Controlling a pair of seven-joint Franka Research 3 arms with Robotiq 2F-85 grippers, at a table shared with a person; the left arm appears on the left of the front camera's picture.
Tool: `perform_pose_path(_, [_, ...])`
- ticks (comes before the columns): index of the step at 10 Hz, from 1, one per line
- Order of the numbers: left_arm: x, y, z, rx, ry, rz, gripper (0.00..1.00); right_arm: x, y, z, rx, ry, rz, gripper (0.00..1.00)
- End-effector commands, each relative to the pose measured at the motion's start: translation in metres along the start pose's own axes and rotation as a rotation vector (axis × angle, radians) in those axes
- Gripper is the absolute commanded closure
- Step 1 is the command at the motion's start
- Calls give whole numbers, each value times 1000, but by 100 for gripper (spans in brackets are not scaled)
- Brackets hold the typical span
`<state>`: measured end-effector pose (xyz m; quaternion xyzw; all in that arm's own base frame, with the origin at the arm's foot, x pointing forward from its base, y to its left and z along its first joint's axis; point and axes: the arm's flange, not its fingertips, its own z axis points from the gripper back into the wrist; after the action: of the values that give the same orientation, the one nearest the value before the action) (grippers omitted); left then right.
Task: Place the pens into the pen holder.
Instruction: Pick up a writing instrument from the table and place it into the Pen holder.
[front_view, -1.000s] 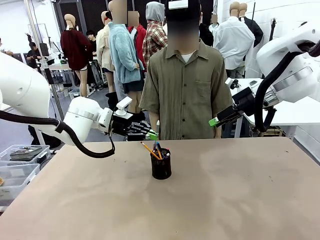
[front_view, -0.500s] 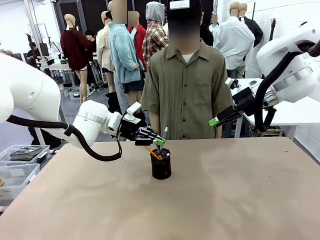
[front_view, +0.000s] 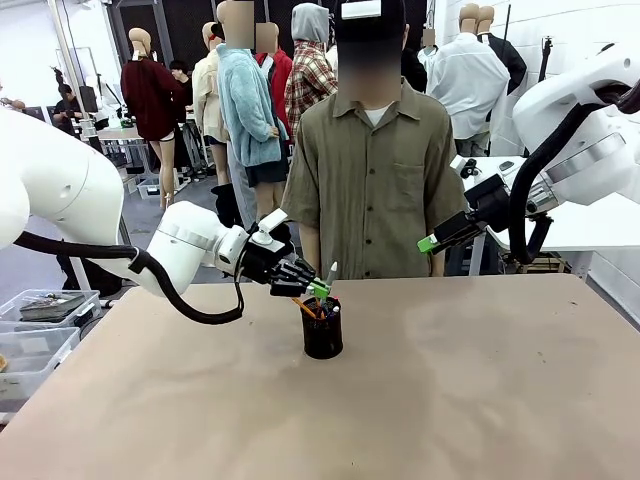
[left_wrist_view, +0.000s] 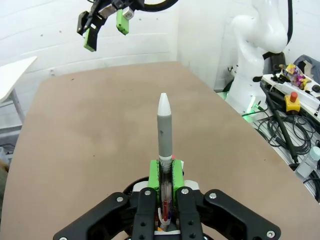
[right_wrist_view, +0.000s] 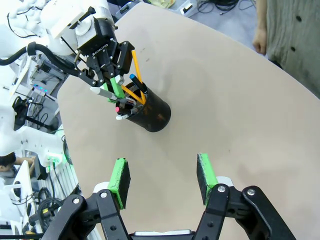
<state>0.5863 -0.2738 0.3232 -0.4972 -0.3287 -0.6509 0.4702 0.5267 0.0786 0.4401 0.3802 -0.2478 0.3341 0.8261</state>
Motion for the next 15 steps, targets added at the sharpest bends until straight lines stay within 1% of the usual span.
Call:
perform_pose_path(1, [4, 7, -2, -8, 28, 12, 94, 1, -2, 0, 15, -7, 15, 32])
perform_pose_path(3, [4, 6, -2, -13, 34, 13, 54, 1, -2, 0, 15, -7, 15, 32])
perform_pose_path(8, [6, 3, 0, -10, 34, 12, 54, 1, -2, 0, 15, -7, 15, 32])
perform_pose_path(10, [19, -7, 16, 37, 33, 20, 54, 1, -2, 0, 15, -7, 15, 32])
perform_pose_path(11, [31, -19, 28, 83, 39, -1, 54, 1, -2, 0, 15, -7, 15, 32])
perform_pose_path(12, [48, -39, 41, 139, 42, -65, 54, 1, -2, 0, 15, -7, 15, 32])
perform_pose_path(13, [63, -60, 53, 166, 37, -101, 54, 1, -2, 0, 15, -7, 15, 32])
perform_pose_path(14, [77, -81, 68, 209, 37, -88, 54, 1, -2, 0, 15, -7, 15, 32])
perform_pose_path(15, [89, -100, 87, 308, 63, -2, 54, 1, -2, 0, 15, -7, 15, 32])
